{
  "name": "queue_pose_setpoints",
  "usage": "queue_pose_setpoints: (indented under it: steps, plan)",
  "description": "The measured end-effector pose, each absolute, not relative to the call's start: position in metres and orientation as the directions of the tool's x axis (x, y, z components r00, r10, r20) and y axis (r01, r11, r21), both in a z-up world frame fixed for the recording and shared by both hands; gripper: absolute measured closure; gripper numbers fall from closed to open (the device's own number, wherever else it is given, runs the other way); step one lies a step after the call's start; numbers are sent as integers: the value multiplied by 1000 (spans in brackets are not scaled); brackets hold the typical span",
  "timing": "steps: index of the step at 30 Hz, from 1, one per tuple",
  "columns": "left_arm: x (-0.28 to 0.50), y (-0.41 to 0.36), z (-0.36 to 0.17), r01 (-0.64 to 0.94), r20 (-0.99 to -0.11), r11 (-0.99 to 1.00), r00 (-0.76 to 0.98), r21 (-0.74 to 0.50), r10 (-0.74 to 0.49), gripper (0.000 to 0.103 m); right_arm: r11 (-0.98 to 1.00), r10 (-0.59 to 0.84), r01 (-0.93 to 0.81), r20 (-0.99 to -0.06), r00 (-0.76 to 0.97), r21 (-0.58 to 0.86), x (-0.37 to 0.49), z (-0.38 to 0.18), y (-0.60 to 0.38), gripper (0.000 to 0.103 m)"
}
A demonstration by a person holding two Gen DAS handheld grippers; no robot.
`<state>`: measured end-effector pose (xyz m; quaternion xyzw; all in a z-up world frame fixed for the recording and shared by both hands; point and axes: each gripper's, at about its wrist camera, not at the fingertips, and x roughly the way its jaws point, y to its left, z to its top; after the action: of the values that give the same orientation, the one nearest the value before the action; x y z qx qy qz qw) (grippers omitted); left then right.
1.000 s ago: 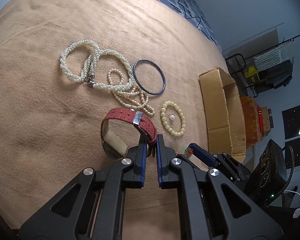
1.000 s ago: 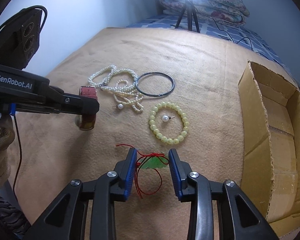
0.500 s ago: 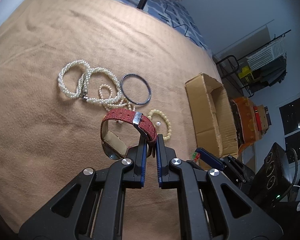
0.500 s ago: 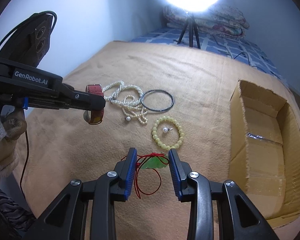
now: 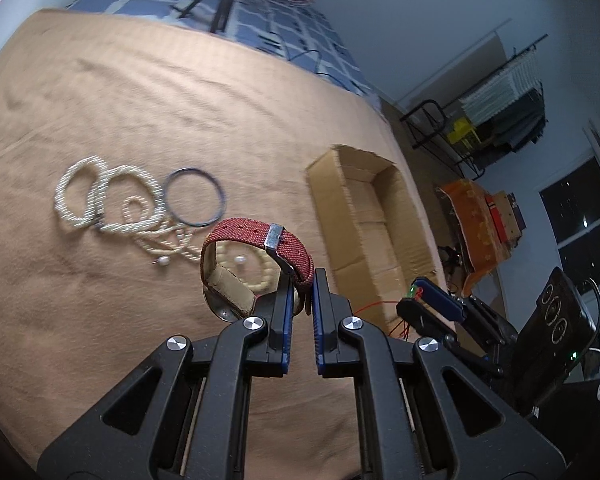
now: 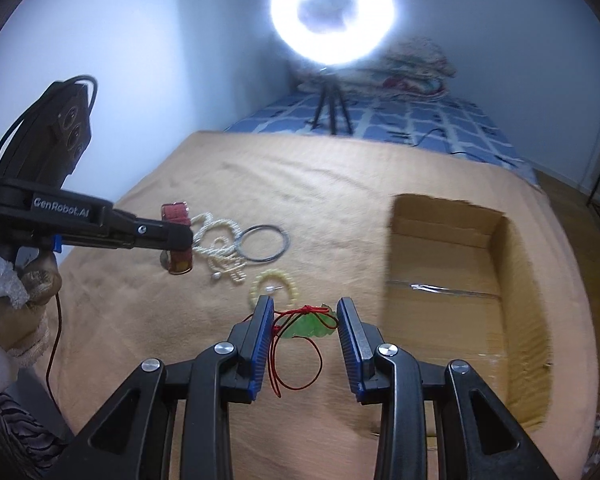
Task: Organize jewelry
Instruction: 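Lift the red-strap watch with the left tool and carry it over the box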
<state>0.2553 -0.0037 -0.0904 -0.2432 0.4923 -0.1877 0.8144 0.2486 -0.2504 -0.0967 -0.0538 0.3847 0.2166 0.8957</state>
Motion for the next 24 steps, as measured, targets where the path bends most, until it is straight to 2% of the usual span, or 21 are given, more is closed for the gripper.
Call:
queue_pose_setpoints:
  steps: [11,24]
  plan:
    - [277,-72,-65,174,-669,788,441,-591,-599,97,961,224,-273,-715,663,48,260,-97,-327,70]
    - [322,-171,-73,258,-710,803,376,-537,-595,97,980,151,-199,-760,632,28,266,-122,-358,70]
